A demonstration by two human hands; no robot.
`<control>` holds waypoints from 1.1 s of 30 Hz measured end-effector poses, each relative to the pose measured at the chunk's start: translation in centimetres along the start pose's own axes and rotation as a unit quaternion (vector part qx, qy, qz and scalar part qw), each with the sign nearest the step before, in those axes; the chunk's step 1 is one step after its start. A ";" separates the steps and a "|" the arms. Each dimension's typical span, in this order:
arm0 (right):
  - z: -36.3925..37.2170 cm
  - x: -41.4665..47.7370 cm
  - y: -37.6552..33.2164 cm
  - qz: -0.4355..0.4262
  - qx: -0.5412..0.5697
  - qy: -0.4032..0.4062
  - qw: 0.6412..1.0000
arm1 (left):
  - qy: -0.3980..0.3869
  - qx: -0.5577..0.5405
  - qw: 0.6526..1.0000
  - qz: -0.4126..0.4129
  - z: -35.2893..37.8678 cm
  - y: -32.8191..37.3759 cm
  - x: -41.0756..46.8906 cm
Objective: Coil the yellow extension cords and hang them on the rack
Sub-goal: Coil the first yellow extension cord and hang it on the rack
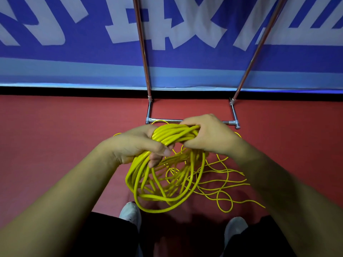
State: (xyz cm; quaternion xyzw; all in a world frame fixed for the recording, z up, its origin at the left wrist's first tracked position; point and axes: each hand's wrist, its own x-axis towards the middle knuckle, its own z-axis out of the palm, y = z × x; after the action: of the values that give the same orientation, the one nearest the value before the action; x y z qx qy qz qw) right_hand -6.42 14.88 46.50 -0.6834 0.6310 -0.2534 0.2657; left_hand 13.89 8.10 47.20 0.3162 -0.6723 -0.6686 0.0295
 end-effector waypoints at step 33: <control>-15.5 0.2 -3.5 -0.036 0.299 0.185 0.935 | 0.160 -0.008 0.950 0.267 -1.4 14.4 3.1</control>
State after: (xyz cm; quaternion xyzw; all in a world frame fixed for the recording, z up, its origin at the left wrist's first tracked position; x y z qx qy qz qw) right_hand -14.41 14.18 60.22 -0.5355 0.5391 -0.5619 0.3269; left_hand 6.56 4.05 59.34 0.2275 -0.7134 -0.5823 0.3165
